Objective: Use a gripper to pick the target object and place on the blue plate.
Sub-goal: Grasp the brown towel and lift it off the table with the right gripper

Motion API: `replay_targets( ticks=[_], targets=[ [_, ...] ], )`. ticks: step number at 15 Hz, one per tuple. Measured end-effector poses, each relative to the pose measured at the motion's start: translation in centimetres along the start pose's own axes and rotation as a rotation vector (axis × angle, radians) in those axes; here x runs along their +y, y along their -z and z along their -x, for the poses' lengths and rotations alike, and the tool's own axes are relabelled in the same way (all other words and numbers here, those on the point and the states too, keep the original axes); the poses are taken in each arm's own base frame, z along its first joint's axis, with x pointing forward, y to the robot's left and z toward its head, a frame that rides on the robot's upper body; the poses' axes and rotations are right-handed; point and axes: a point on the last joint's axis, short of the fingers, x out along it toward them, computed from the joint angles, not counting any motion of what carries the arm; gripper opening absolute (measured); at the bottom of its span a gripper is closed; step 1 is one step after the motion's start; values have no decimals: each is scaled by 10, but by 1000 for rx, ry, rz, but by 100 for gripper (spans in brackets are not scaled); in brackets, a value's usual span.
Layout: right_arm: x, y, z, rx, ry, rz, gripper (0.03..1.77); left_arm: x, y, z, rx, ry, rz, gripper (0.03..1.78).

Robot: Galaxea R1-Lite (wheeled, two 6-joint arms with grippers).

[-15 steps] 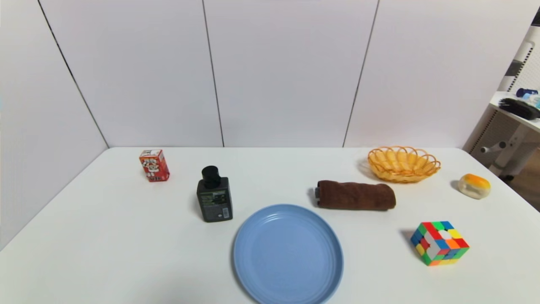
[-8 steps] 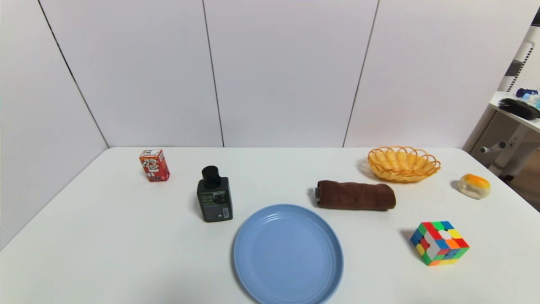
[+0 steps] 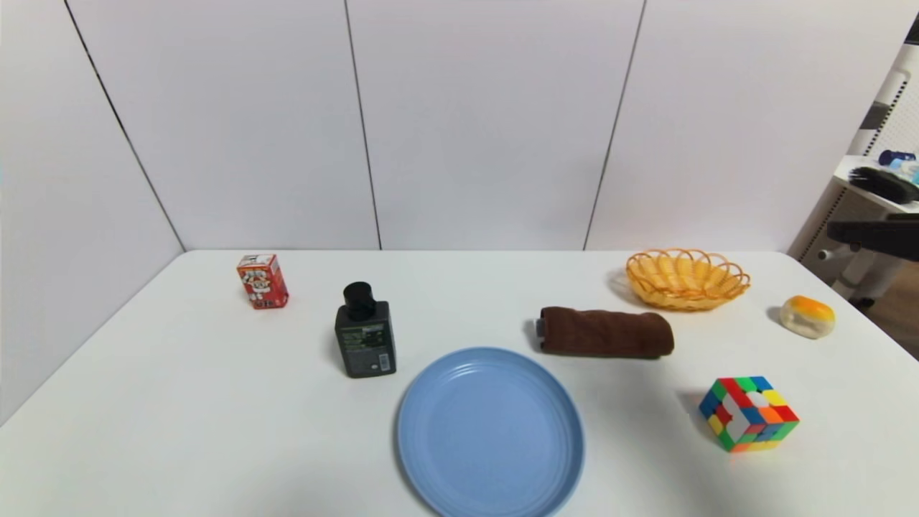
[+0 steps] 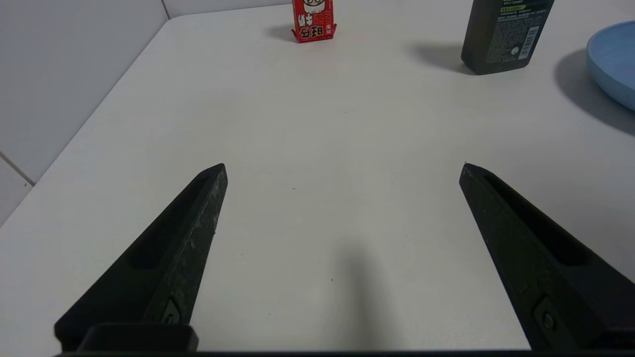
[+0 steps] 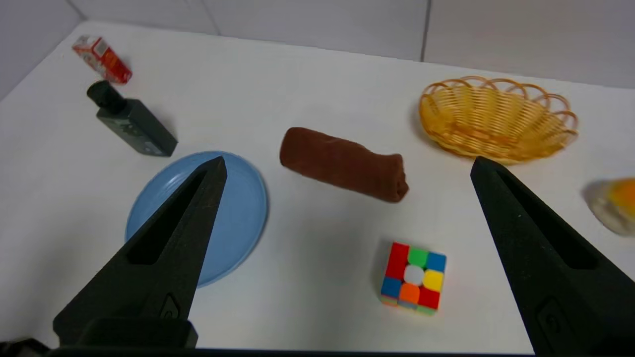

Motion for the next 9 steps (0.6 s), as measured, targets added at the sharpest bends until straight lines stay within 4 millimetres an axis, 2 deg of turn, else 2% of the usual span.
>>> replay_targets(
  ticks=[3, 6, 9],
  targets=[
    [-11, -2, -58, 112, -154, 116, 170, 0, 0, 0, 0, 0, 0, 169],
    [-24, 8, -114, 160, -368, 272, 170, 0, 0, 0, 0, 0, 0, 169],
    [-36, 20, -159, 148, -568, 433, 170, 0, 0, 0, 0, 0, 0, 169]
  ],
)
